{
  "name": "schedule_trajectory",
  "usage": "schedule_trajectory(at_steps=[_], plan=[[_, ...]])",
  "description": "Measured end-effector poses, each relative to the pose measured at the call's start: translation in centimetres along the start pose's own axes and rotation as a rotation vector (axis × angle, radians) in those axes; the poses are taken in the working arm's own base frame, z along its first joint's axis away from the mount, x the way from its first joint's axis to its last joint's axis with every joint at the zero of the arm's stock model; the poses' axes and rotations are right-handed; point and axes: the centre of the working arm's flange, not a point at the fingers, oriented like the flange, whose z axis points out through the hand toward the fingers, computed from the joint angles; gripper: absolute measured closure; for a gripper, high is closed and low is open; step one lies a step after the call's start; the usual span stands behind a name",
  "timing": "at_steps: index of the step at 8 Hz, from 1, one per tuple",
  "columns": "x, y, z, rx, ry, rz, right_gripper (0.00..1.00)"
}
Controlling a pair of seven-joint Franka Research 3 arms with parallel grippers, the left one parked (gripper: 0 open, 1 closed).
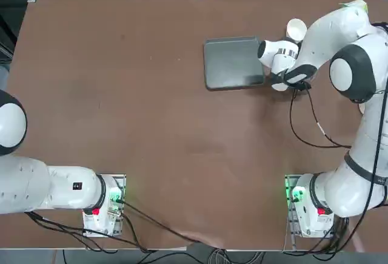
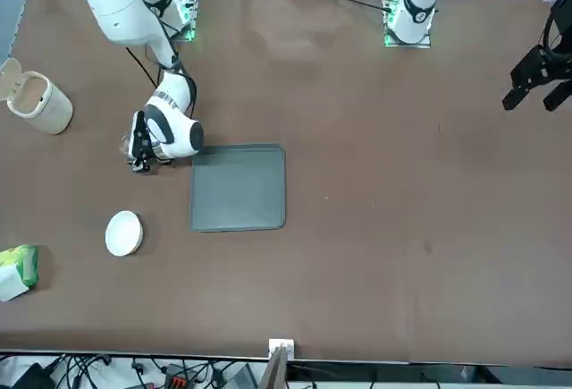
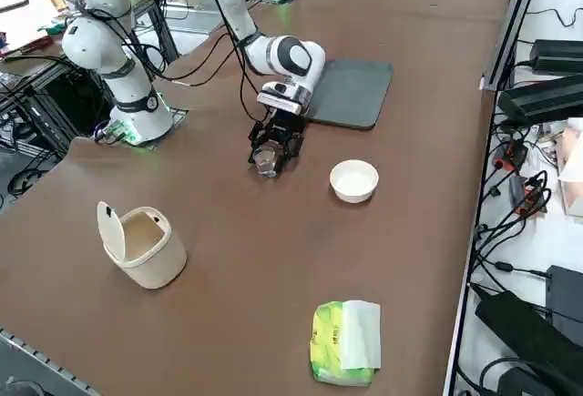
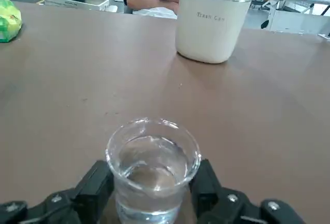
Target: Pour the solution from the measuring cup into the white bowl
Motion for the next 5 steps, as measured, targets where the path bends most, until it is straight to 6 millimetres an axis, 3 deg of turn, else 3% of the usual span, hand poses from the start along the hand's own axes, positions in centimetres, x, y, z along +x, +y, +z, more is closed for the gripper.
schedule_trajectory(at_steps=[1,3,5], plan=[[0.1,-0.2,-0.3,0.009,0.002,0.001,0.26],[1.2,-1.4,-1.5,0.029,0.003,-0.045,0.26],[4.5,-3.8,-4.5,0.073,-0.023,-0.118,0.26]])
